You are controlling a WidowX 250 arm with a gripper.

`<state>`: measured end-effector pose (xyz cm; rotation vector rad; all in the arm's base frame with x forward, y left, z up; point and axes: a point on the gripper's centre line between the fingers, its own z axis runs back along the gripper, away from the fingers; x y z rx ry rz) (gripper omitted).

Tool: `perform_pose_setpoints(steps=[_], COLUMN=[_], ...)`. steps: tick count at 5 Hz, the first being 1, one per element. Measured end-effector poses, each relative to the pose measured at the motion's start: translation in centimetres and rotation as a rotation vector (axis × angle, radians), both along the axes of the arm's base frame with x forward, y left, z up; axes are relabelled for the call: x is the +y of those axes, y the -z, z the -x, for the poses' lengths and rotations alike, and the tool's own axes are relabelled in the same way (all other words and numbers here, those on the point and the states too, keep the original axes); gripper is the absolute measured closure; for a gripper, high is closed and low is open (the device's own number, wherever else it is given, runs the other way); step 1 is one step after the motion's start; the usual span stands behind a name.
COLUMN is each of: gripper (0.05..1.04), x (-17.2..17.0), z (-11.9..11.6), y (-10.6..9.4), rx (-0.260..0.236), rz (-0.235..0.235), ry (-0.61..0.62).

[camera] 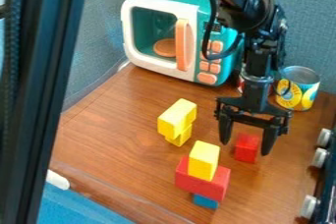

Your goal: Pick red cube from the table and place it on top of rectangle block

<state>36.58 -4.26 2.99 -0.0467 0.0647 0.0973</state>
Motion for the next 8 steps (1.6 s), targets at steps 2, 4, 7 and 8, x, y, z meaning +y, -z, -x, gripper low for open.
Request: perform_pose_setpoints(steps=[2, 4, 7, 8], gripper=[0.126, 0.478, 0.478, 0.478], x=[0.3, -0.2, -0.5, 2.5], z=[-0.8, -0.3, 1.7, 2.3], y=[1.4, 1.2, -7.9, -9.0], rx=[0.046, 0.07, 0.026, 0.054], rz=[-0.016, -0.038, 0.026, 0.049], ry=[-0.029, 0.004, 0.073, -0.018])
